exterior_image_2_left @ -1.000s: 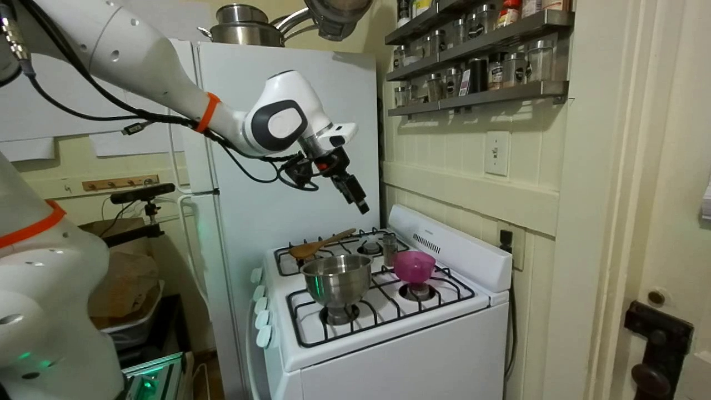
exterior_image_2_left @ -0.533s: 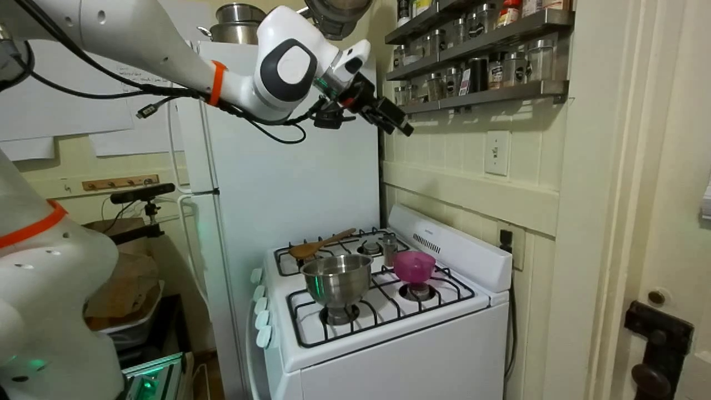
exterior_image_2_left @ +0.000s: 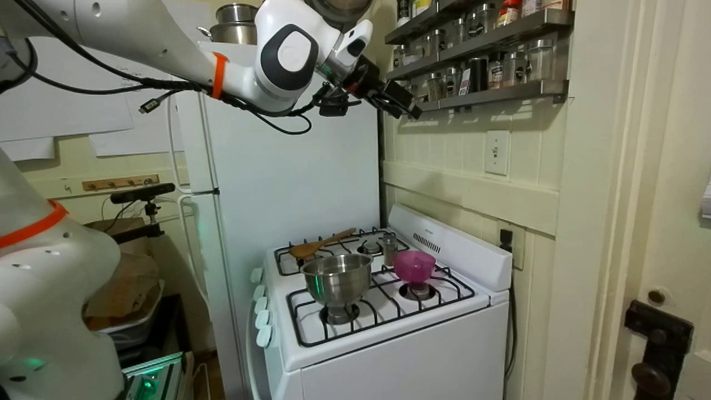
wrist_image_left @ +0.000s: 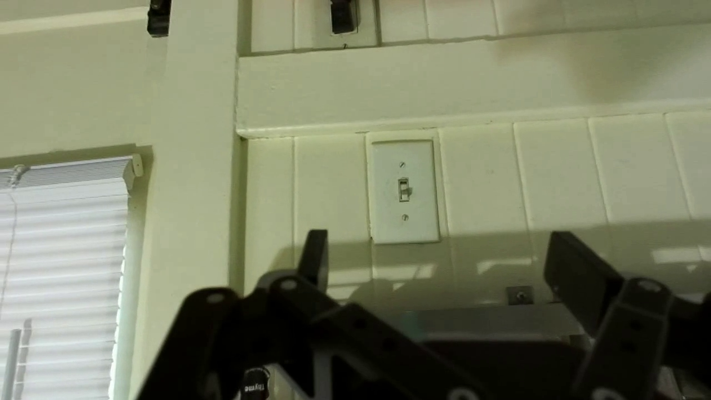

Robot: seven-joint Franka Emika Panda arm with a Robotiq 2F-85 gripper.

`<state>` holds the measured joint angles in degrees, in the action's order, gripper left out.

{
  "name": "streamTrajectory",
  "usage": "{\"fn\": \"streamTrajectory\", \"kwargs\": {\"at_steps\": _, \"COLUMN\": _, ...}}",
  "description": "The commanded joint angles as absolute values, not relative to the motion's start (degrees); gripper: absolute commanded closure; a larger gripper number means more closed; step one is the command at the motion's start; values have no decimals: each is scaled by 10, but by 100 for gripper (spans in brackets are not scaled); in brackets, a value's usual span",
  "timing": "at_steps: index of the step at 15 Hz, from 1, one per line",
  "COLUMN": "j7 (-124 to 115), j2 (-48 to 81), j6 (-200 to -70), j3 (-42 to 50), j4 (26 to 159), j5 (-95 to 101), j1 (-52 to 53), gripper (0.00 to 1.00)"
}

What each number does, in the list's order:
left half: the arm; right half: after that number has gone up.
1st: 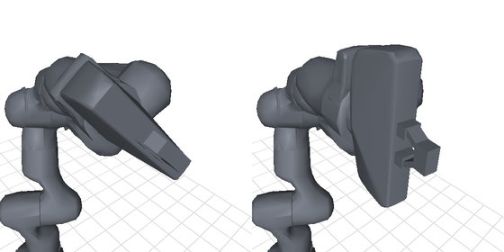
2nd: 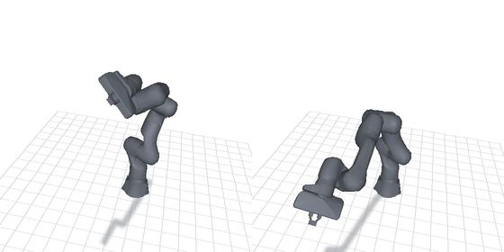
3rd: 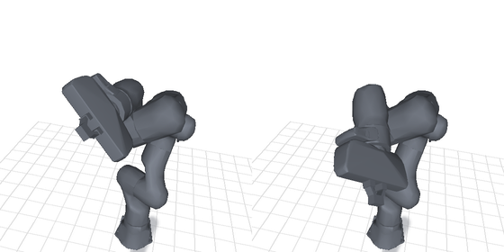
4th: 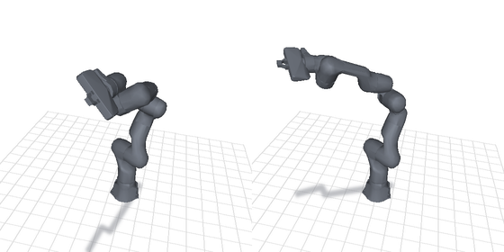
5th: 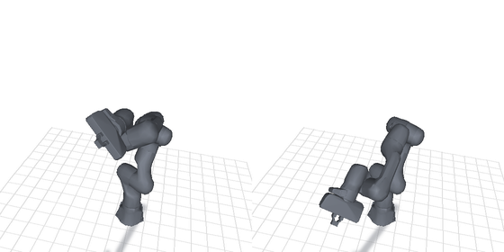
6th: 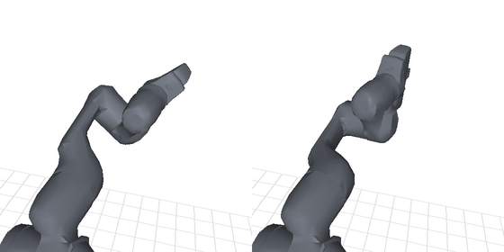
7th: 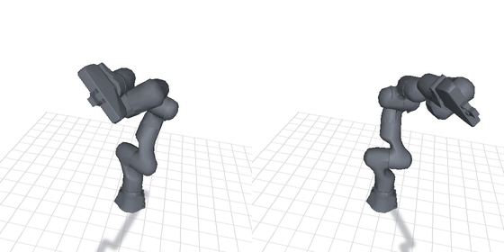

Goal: Remove one bottle from the bottom shelf and put it on the bottle on the stove

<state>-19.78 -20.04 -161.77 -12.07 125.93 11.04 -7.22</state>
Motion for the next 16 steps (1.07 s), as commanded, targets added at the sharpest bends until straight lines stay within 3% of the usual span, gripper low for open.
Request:
{"fn": "streamTrajectory", "kwargs": {"at_steps": 1, "j7": -179, "j2": -185, "j6": -1645, "j3": -110, "j4": 1226, "j5": 145, "j1": -104, "gripper": 0}}
{"fn": "streamTrajectory", "kwargs": {"at_steps": 8, "j7": -84, "j2": -112, "j6": -1700, "j3": -64, "j4": 1106, "j5": 157, "j1": -133, "gripper": 0}}
{"fn": "streamTrajectory", "kwargs": {"at_steps": 16, "j7": 100, "j2": 23, "j6": -1730, "j3": -15, "j4": 990, "j5": 29, "j1": -64, "gripper": 0}}
